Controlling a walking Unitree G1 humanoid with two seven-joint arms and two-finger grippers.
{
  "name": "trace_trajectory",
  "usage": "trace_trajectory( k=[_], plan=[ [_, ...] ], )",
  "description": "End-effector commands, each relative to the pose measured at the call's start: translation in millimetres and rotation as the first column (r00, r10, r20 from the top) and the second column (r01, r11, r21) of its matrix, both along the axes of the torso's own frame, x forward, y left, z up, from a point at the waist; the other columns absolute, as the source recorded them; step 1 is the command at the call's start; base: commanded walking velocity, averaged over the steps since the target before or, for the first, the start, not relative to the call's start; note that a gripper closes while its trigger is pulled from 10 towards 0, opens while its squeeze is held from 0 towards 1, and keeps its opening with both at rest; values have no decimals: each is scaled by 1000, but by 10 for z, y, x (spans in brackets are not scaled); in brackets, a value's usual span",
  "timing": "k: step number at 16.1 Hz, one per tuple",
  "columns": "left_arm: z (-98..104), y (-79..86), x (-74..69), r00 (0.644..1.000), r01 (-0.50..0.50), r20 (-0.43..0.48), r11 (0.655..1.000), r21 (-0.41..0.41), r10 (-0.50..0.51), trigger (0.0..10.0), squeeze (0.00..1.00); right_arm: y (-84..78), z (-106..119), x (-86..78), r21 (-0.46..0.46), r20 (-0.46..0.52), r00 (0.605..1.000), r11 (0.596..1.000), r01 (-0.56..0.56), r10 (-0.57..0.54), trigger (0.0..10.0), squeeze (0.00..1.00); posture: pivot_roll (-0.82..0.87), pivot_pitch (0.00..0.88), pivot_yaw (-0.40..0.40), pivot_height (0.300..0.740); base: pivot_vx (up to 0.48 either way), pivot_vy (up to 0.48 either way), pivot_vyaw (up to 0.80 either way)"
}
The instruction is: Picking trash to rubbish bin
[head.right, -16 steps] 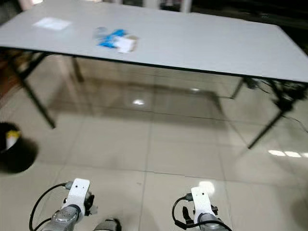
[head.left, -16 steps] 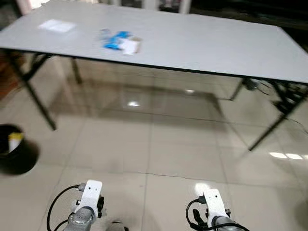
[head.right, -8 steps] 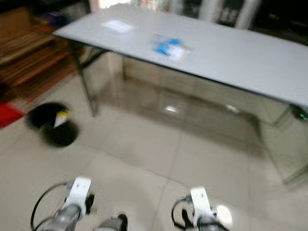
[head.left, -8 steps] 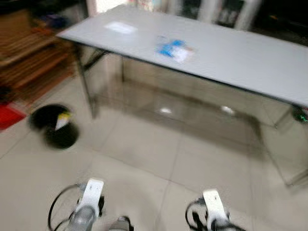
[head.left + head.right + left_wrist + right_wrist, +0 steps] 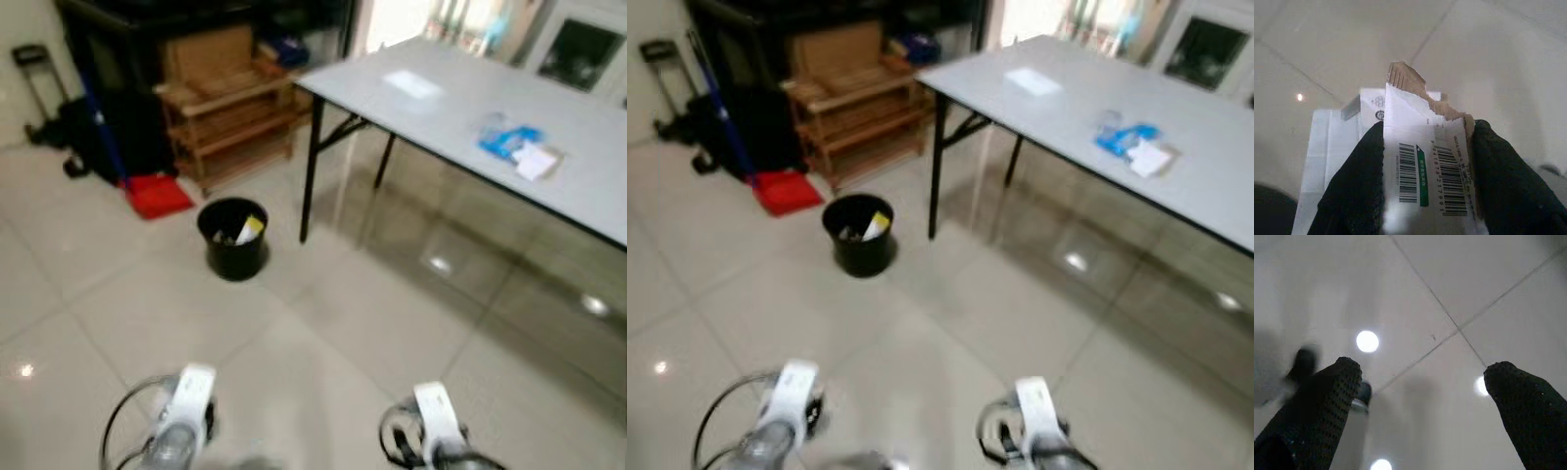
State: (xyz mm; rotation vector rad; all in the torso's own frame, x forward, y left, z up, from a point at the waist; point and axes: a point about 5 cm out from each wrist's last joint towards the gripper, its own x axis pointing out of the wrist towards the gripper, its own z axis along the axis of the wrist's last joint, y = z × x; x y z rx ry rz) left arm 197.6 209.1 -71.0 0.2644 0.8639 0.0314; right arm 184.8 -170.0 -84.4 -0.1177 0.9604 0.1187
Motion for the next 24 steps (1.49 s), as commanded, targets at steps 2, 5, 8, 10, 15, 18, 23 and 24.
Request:
trace_trajectory(
  k=[2, 5, 8, 10, 15, 18, 23, 24],
  plan=[
    [12, 13, 18, 1000, -15, 10, 1000, -1, 15, 10000, 0, 3, -25, -44, 4, -23, 1000, 1000, 10, -10, 10000, 0, 16, 77, -83, 740, 0, 0, 800],
    [14, 10, 22, 1000, -25, 13, 1000, -12, 25, 10000, 0, 3, -23, -43, 15, -19, 1000, 1000, 21, -20, 10000, 0, 17, 77, -84, 740, 0, 0, 731],
    [10, 0, 18, 1000, -27, 13, 1000, -15, 27, 10000, 0, 13, -10, -18, 43, -6, 999, 998, 46, -45, 10000, 0, 16, 71, -83, 740, 0, 0, 0],
    [5, 15, 8, 999, -33, 5, 999, 3, 33, 10000, 0, 33, -7, -11, 60, -3, 999, 997, 46, -46, 10000, 0, 18, 66, -83, 740, 0, 0, 0],
    [-1, 38, -9, 999, -38, -1, 999, 22, 39, 10000, 0, 44, -6, -10, 67, 0, 999, 997, 41, -41, 10000, 0, 18, 52, -82, 740, 349, 0, 0],
    [-12, 33, -25, 999, -35, -10, 999, 25, 36, 10000, 0, 48, -6, -11, 67, 2, 999, 997, 38, -38, 10000, 0, 18, 43, -79, 740, 352, 0, 0],
    [-24, 31, -46, 999, -31, -17, 999, 30, 32, 10000, 0, 55, -7, -15, 73, 5, 999, 996, 41, -41, 10000, 0, 21, 35, -80, 740, 354, 0, 0],
    [-25, 29, -47, 999, -29, -17, 999, 30, 30, 10000, 0, 57, -9, -17, 75, 3, 999, 996, 43, -43, 10000, 0, 21, 34, -80, 740, 356, 0, 0]
  ],
)
